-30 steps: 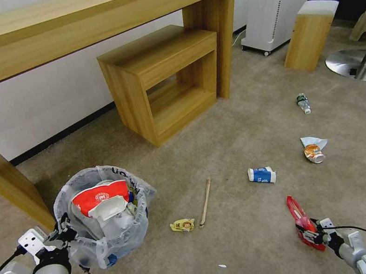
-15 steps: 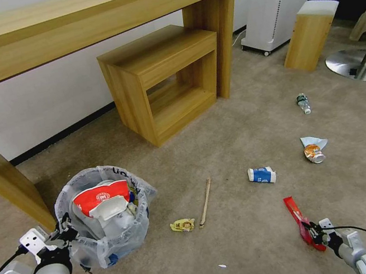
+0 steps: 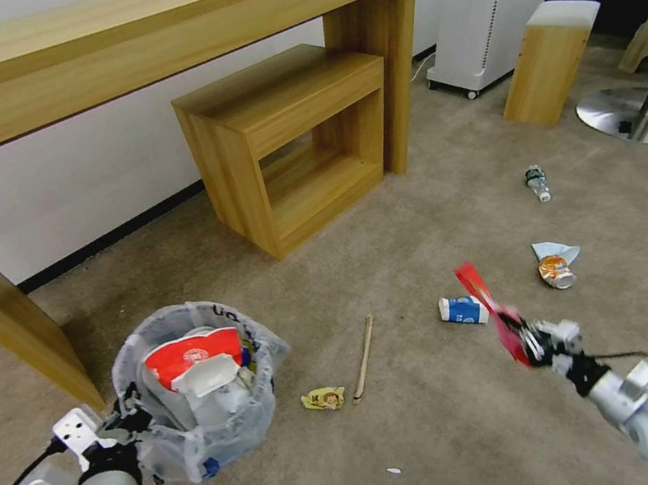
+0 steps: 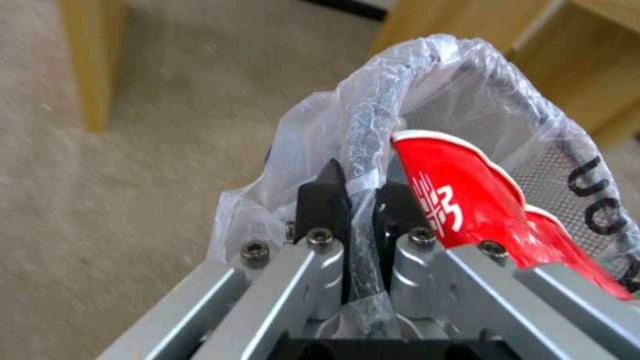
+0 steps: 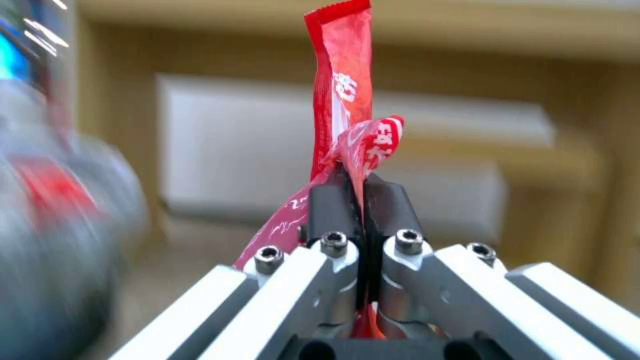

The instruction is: Pick up the trash bin and place the garbage on the floor into it.

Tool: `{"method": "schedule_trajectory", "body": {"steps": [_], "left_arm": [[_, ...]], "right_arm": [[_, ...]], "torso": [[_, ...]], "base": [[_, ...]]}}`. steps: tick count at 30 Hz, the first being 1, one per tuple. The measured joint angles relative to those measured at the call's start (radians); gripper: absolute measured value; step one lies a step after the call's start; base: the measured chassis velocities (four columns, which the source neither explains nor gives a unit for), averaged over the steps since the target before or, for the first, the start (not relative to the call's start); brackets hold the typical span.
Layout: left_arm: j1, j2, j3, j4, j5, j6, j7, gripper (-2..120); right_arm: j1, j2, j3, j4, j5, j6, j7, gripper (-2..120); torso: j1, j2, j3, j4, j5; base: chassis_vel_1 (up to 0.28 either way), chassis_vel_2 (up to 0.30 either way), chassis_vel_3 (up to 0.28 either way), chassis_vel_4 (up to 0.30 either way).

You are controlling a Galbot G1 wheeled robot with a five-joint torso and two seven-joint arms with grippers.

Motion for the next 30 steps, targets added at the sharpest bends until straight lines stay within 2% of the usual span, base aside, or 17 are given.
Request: {"method": "schedule_trajectory", "body": {"steps": [2,3,6,7,10,11,14,19,22,26,30], "left_arm": [[0.009,-0.004,0.040,-0.002,0.008,0.003,-0.003,3],[0.009,-0.004,0.040,-0.002,0.008,0.003,-0.003,3],[0.022,-0.007,0.130,-0.008,0.025,0.008,-0.011,3],[0.022,-0.007,0.130,-0.008,0.025,0.008,-0.011,3],[0.035,-0.013,0.269,-0.013,0.064,0.013,-0.019,3],[0.035,-0.013,0.269,-0.013,0.064,0.013,-0.019,3],[0.040,-0.019,0.376,-0.012,0.130,0.016,-0.023,3],[0.039,-0.023,0.430,-0.004,0.155,0.017,-0.022,3],[0.030,-0.030,0.483,0.005,0.165,0.019,-0.022,3],[0.019,-0.034,0.511,0.008,0.161,0.028,-0.022,3],[0.010,-0.038,0.519,0.012,0.158,0.033,-0.022,3]], "right_arm": [[0.000,-0.025,-0.020,0.136,0.114,0.005,-0.069,0],[0.000,-0.025,-0.020,0.136,0.114,0.005,-0.069,0],[0.037,-0.048,-0.066,0.303,0.250,-0.014,-0.105,0],[0.037,-0.048,-0.066,0.303,0.250,-0.014,-0.105,0],[0.115,-0.050,-0.146,0.396,0.310,-0.064,-0.103,0],[0.115,-0.050,-0.146,0.396,0.310,-0.064,-0.103,0],[0.172,-0.029,-0.247,0.400,0.293,-0.077,-0.106,0],[0.197,-0.001,-0.323,0.372,0.260,-0.063,-0.106,0],[0.214,0.079,-0.394,0.319,0.197,-0.036,-0.114,0],[0.225,0.120,-0.444,0.279,0.168,-0.025,-0.144,0],[0.227,0.122,-0.473,0.261,0.152,-0.024,-0.181,0]], "torso": [[0.000,0.000,0.000,0.0001,-0.0002],[0.000,0.000,0.000,0.0001,-0.0002],[0.000,0.000,0.000,0.0000,0.0002],[0.000,0.000,0.000,0.0000,0.0002],[0.000,0.000,0.000,-0.0001,0.0000],[0.000,0.000,0.000,-0.0001,0.0000],[0.000,0.000,0.000,0.0000,0.0001],[0.000,0.000,0.000,-0.0001,0.0001],[0.000,0.000,0.000,-0.0001,0.0000],[0.000,0.000,0.000,0.0000,0.0000],[0.000,0.000,0.000,-0.0001,-0.0001]], "base": [[0.000,0.000,0.000,0.000],[0.000,0.000,0.000,0.000],[0.000,0.000,0.000,0.000],[0.000,0.000,0.000,0.000],[0.000,0.000,0.000,0.000],[0.000,0.000,0.000,0.000],[0.000,0.000,0.000,0.000],[0.000,0.000,0.000,0.000],[0.000,0.000,0.000,0.000],[0.000,0.000,0.000,0.000],[0.000,0.000,0.000,0.000]]}}
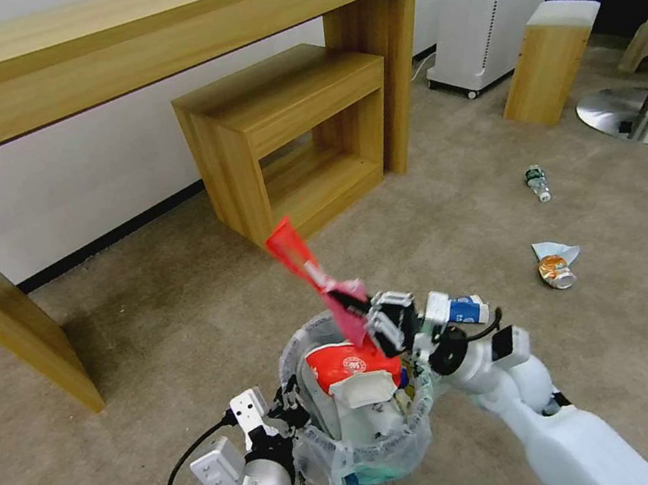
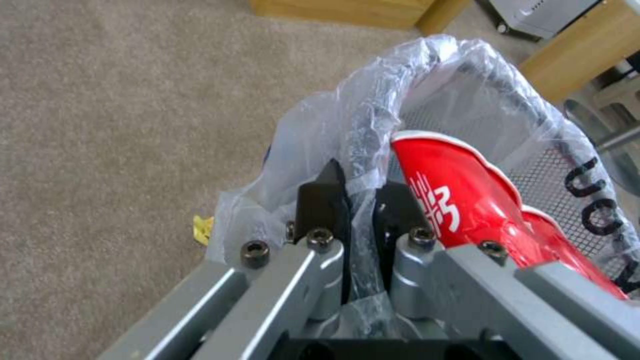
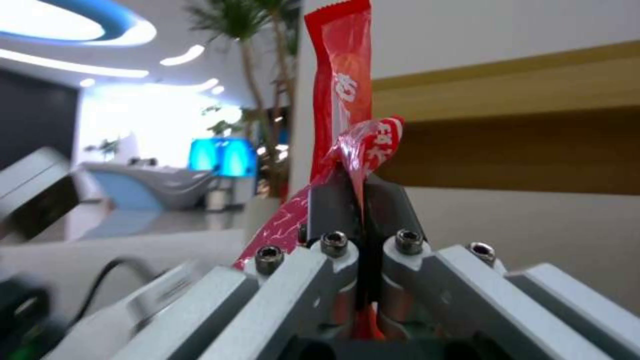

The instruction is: Pick up the trash bin and place the garbage on the floor into it.

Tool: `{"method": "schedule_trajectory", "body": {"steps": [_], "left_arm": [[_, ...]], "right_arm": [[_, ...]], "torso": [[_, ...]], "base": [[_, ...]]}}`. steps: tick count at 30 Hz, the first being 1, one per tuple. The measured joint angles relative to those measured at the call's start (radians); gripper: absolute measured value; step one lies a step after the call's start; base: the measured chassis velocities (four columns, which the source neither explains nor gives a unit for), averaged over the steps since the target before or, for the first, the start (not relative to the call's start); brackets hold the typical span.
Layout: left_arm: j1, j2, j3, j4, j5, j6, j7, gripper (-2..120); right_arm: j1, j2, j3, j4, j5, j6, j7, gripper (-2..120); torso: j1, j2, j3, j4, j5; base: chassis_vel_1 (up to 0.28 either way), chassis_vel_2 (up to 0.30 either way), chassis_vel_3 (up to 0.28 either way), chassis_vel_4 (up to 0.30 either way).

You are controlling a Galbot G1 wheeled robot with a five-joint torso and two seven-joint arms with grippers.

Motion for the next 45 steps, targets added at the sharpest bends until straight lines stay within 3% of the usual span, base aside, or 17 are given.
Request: {"method": "schedule_trajectory", "body": {"steps": [20,33,41,45], "left_arm": [[0.027,0.011,-0.006,-0.034,-0.007,0.003,0.000,3],[0.043,0.011,-0.014,-0.036,0.005,-0.004,0.003,3],[0.042,0.009,-0.012,-0.036,0.008,-0.001,0.005,3],[0.040,0.009,-0.013,-0.036,0.008,-0.001,0.005,3]], "right_arm": [[-0.043,0.023,-0.074,-0.037,-0.098,0.014,-0.146,0],[-0.056,0.039,-0.087,-0.020,-0.092,0.025,-0.140,0],[-0.060,0.044,-0.091,-0.085,-0.096,0.046,-0.160,0],[-0.057,0.045,-0.096,-0.093,-0.094,0.046,-0.159,8]], "torso": [[0.000,0.000,0.000,0.0001,0.0001],[0.000,0.000,0.000,0.0001,0.0000],[0.000,0.000,0.000,0.0001,0.0001],[0.000,0.000,0.000,0.0001,0.0001]], "base": [[0.000,0.000,0.000,0.000],[0.000,0.000,0.000,0.000],[0.000,0.000,0.000,0.000],[0.000,0.000,0.000,0.000]]}}
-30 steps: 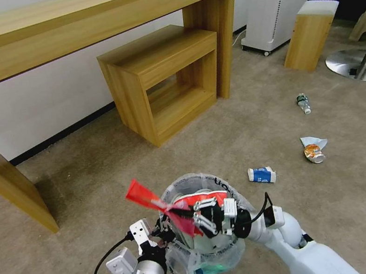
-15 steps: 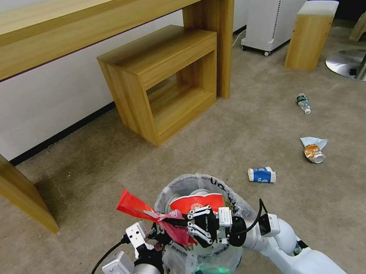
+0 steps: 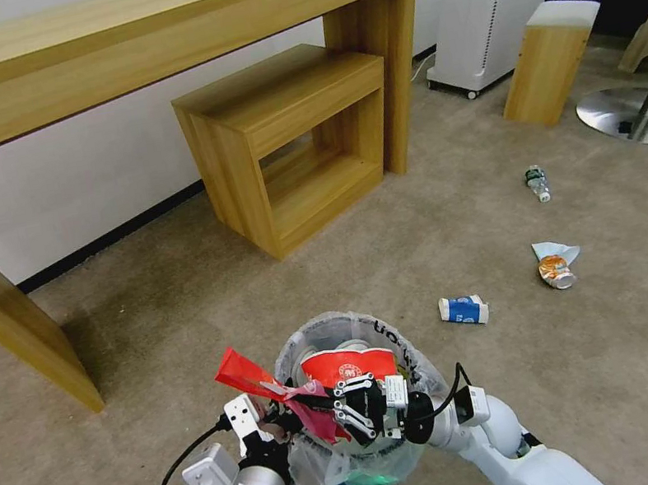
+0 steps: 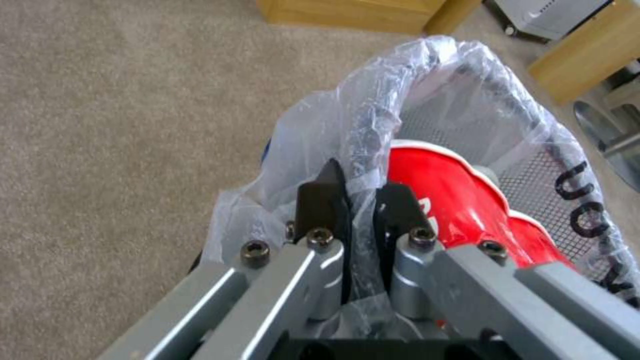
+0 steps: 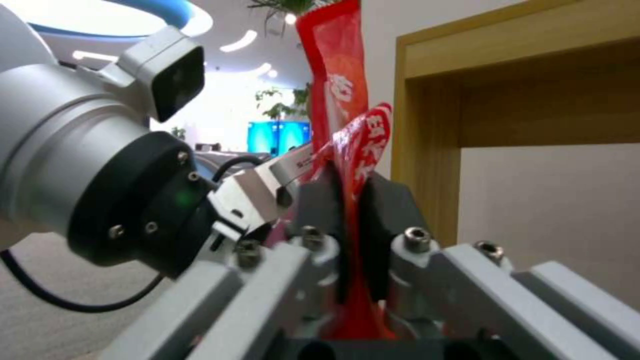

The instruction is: Pick up the trash bin and place the garbage on the floor into it.

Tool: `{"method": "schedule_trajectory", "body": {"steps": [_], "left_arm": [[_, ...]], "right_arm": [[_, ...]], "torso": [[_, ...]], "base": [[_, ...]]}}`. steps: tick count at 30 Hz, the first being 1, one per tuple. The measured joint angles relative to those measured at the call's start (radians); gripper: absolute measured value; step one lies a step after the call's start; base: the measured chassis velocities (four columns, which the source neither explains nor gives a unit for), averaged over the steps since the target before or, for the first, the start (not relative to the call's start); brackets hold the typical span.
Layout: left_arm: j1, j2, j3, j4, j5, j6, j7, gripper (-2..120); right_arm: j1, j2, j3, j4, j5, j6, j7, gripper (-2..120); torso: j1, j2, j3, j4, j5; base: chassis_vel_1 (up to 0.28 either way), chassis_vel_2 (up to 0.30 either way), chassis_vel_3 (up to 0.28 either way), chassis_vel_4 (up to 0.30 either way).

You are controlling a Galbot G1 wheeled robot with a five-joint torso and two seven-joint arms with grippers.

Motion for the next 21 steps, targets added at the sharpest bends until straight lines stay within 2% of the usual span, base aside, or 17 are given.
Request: {"method": "schedule_trajectory", "body": {"steps": [3,5,6,8,9,12,13,16,20,21], "left_arm": [[-0.001,0.001,-0.002,0.000,-0.001,0.001,0.000,3],[-0.003,0.002,-0.005,0.000,-0.003,0.001,0.000,3],[-0.003,0.002,-0.005,0.000,-0.003,0.001,0.000,3],[-0.007,0.004,-0.013,0.000,-0.008,0.001,0.001,3],[-0.007,0.004,-0.013,0.000,-0.008,0.001,0.001,3],[-0.016,0.006,-0.022,0.003,-0.016,0.002,0.001,3],[-0.016,0.006,-0.022,0.003,-0.016,0.002,0.001,3],[-0.026,0.009,-0.031,0.006,-0.025,0.006,0.001,3],[-0.032,0.011,-0.041,0.007,-0.033,0.009,0.001,3],[-0.037,0.014,-0.052,0.007,-0.043,0.011,0.000,3]], "right_arm": [[0.002,0.000,-0.004,-0.004,0.003,-0.001,0.000,17],[0.004,-0.001,-0.004,-0.005,0.003,-0.001,-0.002,28],[0.004,-0.001,-0.004,-0.005,0.003,-0.001,-0.002,28],[0.007,-0.007,-0.004,-0.004,0.004,-0.008,-0.008,41],[0.007,-0.007,-0.004,-0.004,0.004,-0.008,-0.008,41],[0.009,-0.020,0.006,0.003,0.006,-0.013,-0.016,54],[0.009,-0.020,0.006,0.003,0.006,-0.013,-0.016,54],[0.010,-0.034,0.020,0.014,0.009,-0.014,-0.017,72],[0.009,-0.041,0.030,0.020,0.011,-0.014,-0.018,80],[0.006,-0.046,0.038,0.026,0.012,-0.014,-0.018,87]], "torso": [[0.000,0.000,0.000,-0.0001,0.0001],[0.000,0.000,0.000,0.0000,0.0000],[0.000,0.000,0.000,0.0000,0.0000],[0.000,0.000,0.000,0.0000,0.0000],[0.000,0.000,0.000,0.0000,0.0000],[0.000,0.000,0.000,0.0000,0.0000],[0.000,0.000,0.000,0.0000,0.0000],[0.000,0.000,0.000,-0.0001,0.0000],[0.000,0.000,0.000,0.0000,0.0000],[0.000,0.000,0.000,-0.0001,0.0000]], "base": [[0.000,0.000,0.000,0.000],[0.000,0.000,0.000,0.000],[0.000,0.000,0.000,0.000],[0.000,0.000,0.000,0.000],[0.000,0.000,0.000,0.000],[0.000,0.000,0.000,0.000],[0.000,0.000,0.000,0.000],[0.000,0.000,0.000,0.000],[0.000,0.000,0.000,0.000],[0.000,0.000,0.000,0.000]]}}
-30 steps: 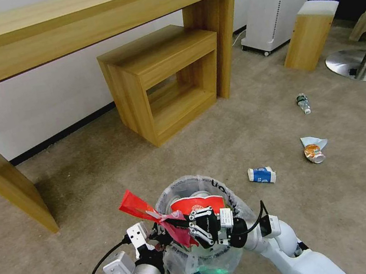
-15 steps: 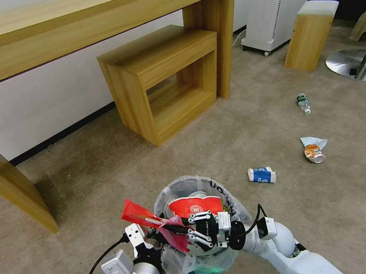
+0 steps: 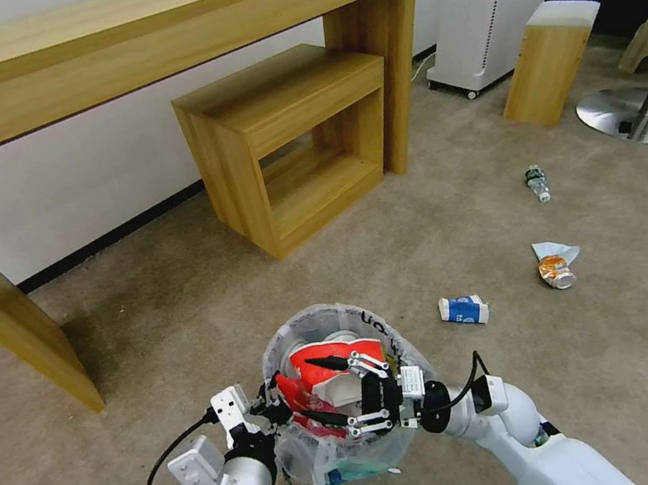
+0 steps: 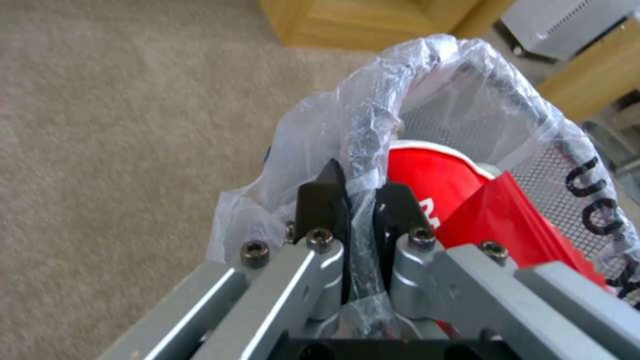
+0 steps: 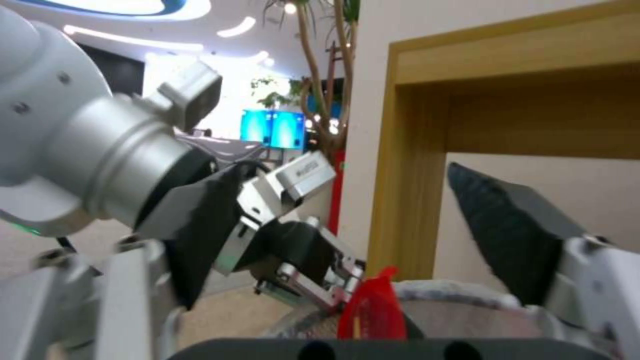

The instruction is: Pick up the trash bin and place the garbage on the floor into it.

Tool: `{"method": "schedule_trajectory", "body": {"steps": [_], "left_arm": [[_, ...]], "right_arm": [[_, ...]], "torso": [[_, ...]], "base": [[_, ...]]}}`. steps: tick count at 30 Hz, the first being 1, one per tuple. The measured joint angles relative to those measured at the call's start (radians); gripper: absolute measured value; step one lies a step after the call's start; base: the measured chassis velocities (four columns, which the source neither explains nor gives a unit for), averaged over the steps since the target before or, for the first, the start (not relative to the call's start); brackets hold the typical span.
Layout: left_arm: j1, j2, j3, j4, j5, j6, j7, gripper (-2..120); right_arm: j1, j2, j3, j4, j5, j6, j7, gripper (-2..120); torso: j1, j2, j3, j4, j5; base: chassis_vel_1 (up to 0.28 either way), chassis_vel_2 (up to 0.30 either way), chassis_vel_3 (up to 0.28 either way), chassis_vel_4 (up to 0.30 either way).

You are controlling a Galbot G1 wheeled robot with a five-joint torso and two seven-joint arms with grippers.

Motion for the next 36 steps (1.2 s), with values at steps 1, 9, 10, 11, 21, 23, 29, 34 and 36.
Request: {"method": "schedule_trajectory", "body": {"steps": [1,9,10,11,21,23,29,34,36], "left_arm": [[0.000,0.000,0.000,0.000,0.000,0.000,0.000,3],[-0.024,0.015,-0.078,0.002,-0.054,0.010,-0.003,3],[-0.028,0.017,-0.090,0.003,-0.064,0.011,-0.004,3],[-0.034,0.021,-0.108,0.003,-0.080,0.015,-0.007,3],[-0.057,0.040,-0.188,-0.001,-0.135,0.029,-0.029,3],[-0.060,0.042,-0.199,-0.004,-0.139,0.030,-0.032,3],[-0.063,0.050,-0.244,-0.013,-0.139,0.031,-0.040,3],[-0.068,0.055,-0.385,-0.004,-0.117,0.015,-0.035,3],[-0.068,0.055,-0.425,0.002,-0.122,0.006,-0.032,3]], "right_arm": [[0.000,0.000,0.000,0.000,0.000,0.000,0.000,87],[-0.023,-0.017,0.049,0.057,0.011,-0.002,0.029,100],[-0.027,-0.017,0.058,0.065,0.012,-0.002,0.045,100],[-0.034,-0.016,0.070,0.079,0.010,-0.003,0.090,100],[-0.072,-0.001,0.155,0.143,-0.002,-0.003,0.354,100],[-0.076,0.001,0.165,0.148,-0.006,-0.004,0.376,100],[-0.117,0.012,0.258,0.182,-0.045,-0.011,0.564,100],[-0.190,0.042,0.426,0.216,-0.105,-0.008,0.851,100],[-0.205,0.051,0.466,0.216,-0.115,0.010,0.879,100]], "torso": [[0.000,0.000,0.000,0.0000,0.0000],[0.000,0.000,0.000,0.0000,0.0000],[0.000,0.000,0.000,0.0001,0.0000],[0.000,0.000,0.000,0.0002,0.0001],[0.000,0.000,0.000,0.0001,0.0000],[0.000,0.000,0.000,0.0003,0.0001],[0.000,0.000,0.000,-0.0002,0.0000],[0.000,0.000,0.000,-0.0001,0.0000],[0.000,0.000,0.000,0.0000,0.0001]], "base": [[0.000,0.000,0.000,0.000],[0.000,0.000,0.000,0.000],[0.000,0.000,0.000,0.000],[0.000,0.000,0.000,0.000],[0.000,0.000,0.000,0.000],[0.000,0.000,0.000,0.000],[0.000,0.000,0.000,0.000],[0.000,0.000,0.000,0.000],[0.000,0.000,0.000,0.000]]}}
